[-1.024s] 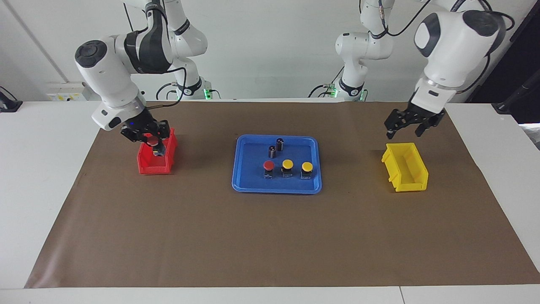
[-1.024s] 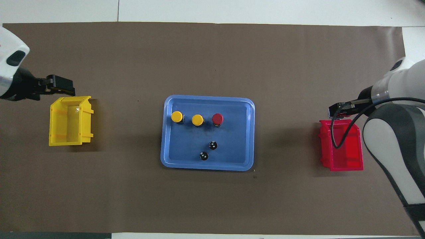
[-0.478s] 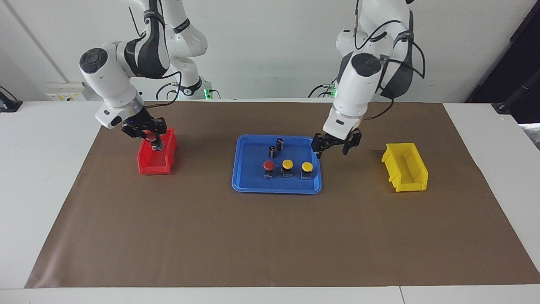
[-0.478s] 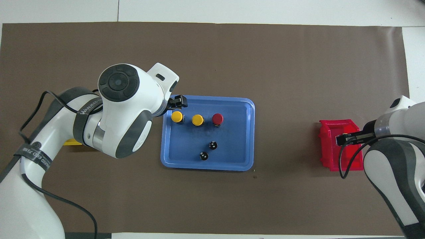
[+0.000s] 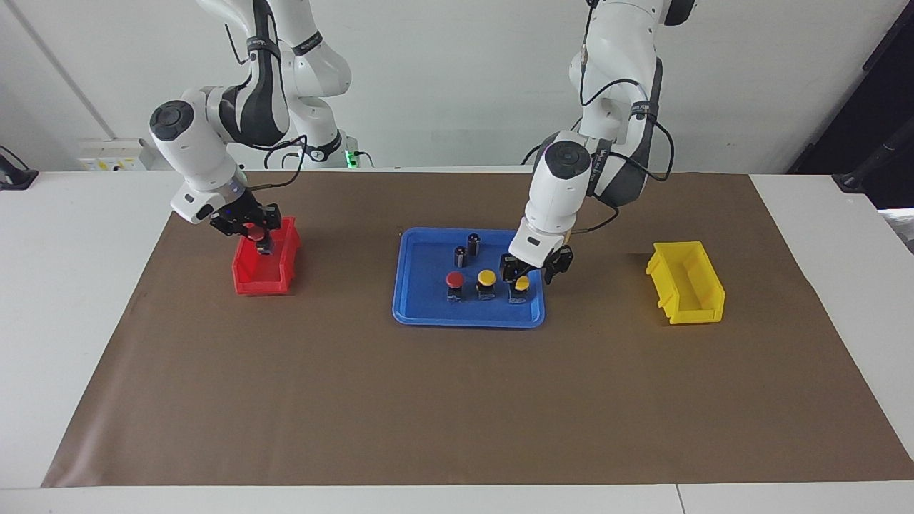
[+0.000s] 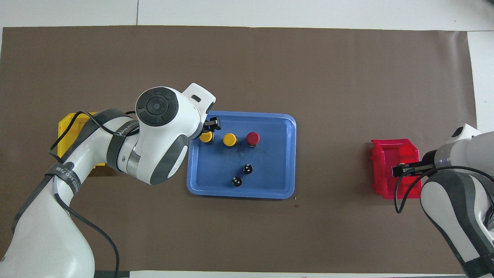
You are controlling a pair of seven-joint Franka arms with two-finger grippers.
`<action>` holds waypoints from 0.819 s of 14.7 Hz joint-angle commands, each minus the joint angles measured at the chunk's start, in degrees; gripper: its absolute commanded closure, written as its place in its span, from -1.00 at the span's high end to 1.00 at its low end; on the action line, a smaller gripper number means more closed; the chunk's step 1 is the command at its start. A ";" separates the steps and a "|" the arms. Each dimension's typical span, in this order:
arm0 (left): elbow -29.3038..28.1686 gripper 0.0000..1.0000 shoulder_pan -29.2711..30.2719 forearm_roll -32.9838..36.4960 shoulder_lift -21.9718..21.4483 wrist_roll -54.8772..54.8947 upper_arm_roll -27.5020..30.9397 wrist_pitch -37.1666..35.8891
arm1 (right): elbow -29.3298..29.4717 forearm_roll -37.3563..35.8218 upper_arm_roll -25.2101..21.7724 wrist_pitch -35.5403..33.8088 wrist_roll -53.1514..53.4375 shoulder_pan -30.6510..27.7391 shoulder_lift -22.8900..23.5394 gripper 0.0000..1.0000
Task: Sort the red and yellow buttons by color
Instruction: 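Grasp the yellow button nearest the bin with the left gripper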
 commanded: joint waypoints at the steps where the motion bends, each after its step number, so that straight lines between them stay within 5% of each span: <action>1: -1.63 0.62 -1.74 0.74 0.03 -1.65 0.86 1.90 | -3.18 -0.63 0.58 2.27 -0.89 -1.14 -1.94 -0.70; 5: -1.98 0.40 -2.18 0.74 -0.14 -1.74 0.95 1.64 | -5.47 -0.63 0.66 4.91 -1.07 -1.75 -2.03 -0.70; 6: -1.89 0.11 -2.18 0.74 -0.14 -1.83 0.95 1.63 | -6.00 -0.63 0.66 5.87 -1.07 -1.75 -1.68 -0.70; 7: -1.89 -0.57 -2.18 0.74 -0.14 -2.61 0.95 1.46 | -6.61 -0.63 0.66 6.40 -0.90 -1.67 -1.59 -0.69; 8: -1.89 -0.90 -2.18 0.74 -0.14 -2.88 0.95 1.37 | -7.05 -0.63 0.66 6.41 -0.72 -1.41 -1.50 -0.69; 12: 3.18 -0.97 -2.27 0.74 -0.75 -4.47 1.12 -6.76 | -7.23 -0.63 0.66 6.41 -0.89 -1.23 -1.59 -0.65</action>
